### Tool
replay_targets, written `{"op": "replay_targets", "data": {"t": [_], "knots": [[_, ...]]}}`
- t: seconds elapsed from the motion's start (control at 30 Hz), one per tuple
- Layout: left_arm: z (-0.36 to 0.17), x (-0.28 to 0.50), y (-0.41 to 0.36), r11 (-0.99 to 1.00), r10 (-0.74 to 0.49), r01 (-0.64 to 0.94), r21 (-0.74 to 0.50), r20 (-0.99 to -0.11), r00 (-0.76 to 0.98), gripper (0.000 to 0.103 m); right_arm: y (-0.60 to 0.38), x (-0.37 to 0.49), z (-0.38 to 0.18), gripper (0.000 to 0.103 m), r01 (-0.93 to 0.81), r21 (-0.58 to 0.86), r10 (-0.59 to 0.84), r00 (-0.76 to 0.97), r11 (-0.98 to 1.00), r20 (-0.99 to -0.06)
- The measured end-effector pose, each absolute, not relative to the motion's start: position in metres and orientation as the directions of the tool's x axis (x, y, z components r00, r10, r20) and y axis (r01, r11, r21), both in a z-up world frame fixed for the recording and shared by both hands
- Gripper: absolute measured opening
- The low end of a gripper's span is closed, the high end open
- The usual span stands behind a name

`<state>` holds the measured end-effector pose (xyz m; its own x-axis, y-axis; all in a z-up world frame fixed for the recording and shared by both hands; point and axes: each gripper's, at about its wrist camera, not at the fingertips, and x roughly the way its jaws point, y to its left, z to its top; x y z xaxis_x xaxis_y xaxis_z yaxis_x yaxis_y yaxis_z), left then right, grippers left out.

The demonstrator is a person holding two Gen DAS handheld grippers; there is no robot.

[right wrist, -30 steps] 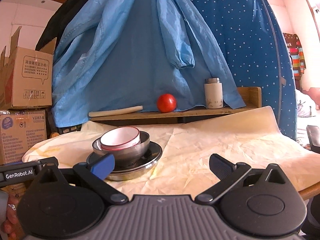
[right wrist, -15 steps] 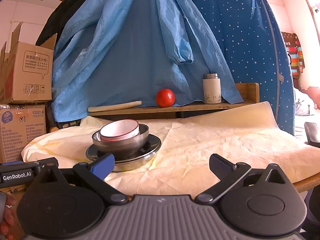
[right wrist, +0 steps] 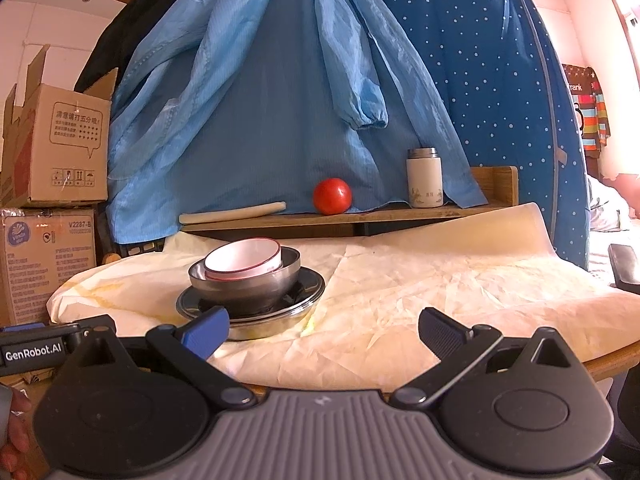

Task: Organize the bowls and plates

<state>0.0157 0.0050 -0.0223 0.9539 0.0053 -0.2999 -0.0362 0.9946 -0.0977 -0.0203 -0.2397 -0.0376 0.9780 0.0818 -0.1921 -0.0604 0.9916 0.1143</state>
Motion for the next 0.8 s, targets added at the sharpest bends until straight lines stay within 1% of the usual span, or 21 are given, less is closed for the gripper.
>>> {"op": "replay_targets", "data": {"t": [0.8], "knots": [[-0.0229, 0.0123, 0.0057, 0.994, 0.004, -0.038, -0.104, -0.305, 0.952, 0.102, -0.2385, -0.0270, -0.0374, 0.103, -0.058, 0.110, 0.078, 0.980, 0.992, -0.183]]}}
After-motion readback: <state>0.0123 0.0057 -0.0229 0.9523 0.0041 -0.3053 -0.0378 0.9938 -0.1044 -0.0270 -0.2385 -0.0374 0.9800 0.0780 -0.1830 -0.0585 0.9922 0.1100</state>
